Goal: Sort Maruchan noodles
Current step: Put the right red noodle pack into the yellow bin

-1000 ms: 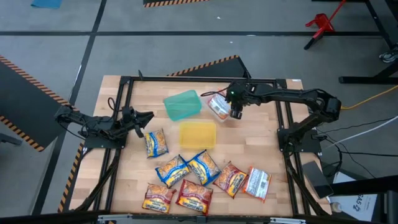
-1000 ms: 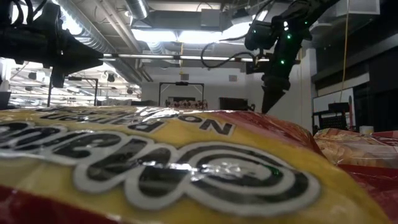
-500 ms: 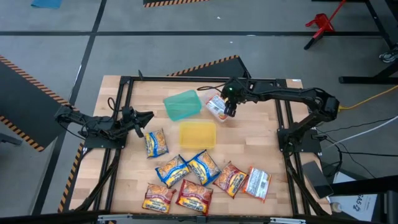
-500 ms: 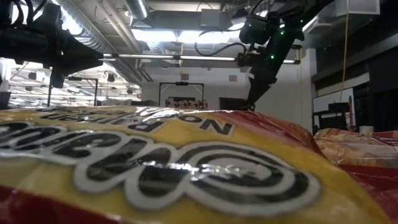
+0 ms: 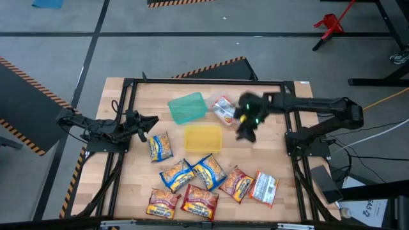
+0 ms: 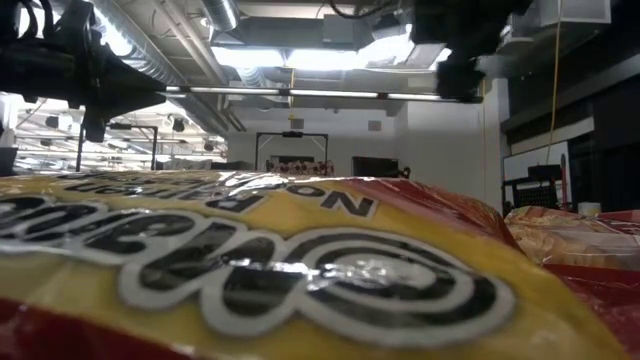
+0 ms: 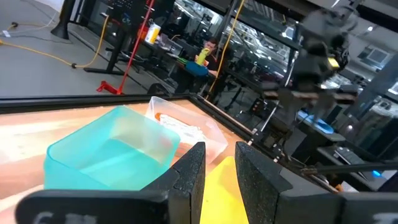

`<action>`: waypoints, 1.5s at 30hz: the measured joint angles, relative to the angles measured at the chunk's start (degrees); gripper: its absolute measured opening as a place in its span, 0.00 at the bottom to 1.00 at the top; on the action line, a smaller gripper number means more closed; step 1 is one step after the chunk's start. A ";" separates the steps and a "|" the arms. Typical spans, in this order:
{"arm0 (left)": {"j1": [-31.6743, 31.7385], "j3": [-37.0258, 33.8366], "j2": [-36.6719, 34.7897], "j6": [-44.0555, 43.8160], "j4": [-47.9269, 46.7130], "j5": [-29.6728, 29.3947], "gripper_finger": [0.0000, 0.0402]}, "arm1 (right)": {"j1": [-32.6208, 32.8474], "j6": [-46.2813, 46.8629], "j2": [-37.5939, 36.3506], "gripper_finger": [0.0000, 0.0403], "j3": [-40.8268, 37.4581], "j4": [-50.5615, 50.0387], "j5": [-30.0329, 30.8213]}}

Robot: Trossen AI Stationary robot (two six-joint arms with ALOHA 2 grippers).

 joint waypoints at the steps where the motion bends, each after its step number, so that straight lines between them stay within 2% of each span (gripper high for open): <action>1: 0.00 0.00 0.00 0.57 0.00 0.05 0.21 | 3.26 2.20 -0.08 0.46 0.00 -1.19 2.47; 6: 0.00 0.00 0.00 0.90 0.00 -0.02 0.21 | 19.47 10.74 0.76 0.46 -0.07 -3.15 18.94; 8: 0.00 0.00 0.00 0.88 0.00 0.04 0.21 | 24.75 15.77 1.41 0.46 -0.17 -3.39 28.50; 10: 0.00 0.00 0.00 0.87 0.02 0.09 0.21 | 28.91 21.35 2.49 0.46 -0.61 -2.80 34.62; 13: 0.00 0.00 0.00 1.38 0.03 0.11 0.21 | 33.22 28.40 4.42 0.50 -2.67 -2.11 36.02; 16: 0.00 0.00 0.00 2.24 0.04 0.13 0.21 | 35.71 32.86 6.43 0.59 -5.06 1.16 35.80; 23: 0.00 0.00 0.00 2.18 0.09 2.66 0.21 | 36.44 37.41 11.82 0.81 -9.69 10.51 33.49; 27: 0.02 0.00 0.00 2.28 0.09 3.03 0.21 | 36.42 37.56 14.60 0.86 -11.36 13.85 33.04; 30: 0.02 0.00 0.00 2.02 0.09 3.20 0.21 | 36.39 37.47 16.59 0.86 -12.63 18.39 29.28; 35: 0.02 0.00 0.00 2.43 0.08 2.97 0.21 | 36.35 36.78 18.72 0.82 -13.33 22.21 23.84; 38: 0.02 0.00 0.00 2.43 0.09 3.10 0.21 | 36.35 36.11 19.29 0.75 -13.33 22.05 23.34; 41: 0.02 0.00 0.02 2.39 0.09 3.16 0.21 | 36.37 36.02 19.35 0.61 -13.35 22.81 23.56; 45: 0.02 0.00 0.02 2.41 0.07 3.02 0.21 | 36.45 35.88 19.38 0.37 -13.40 22.96 24.47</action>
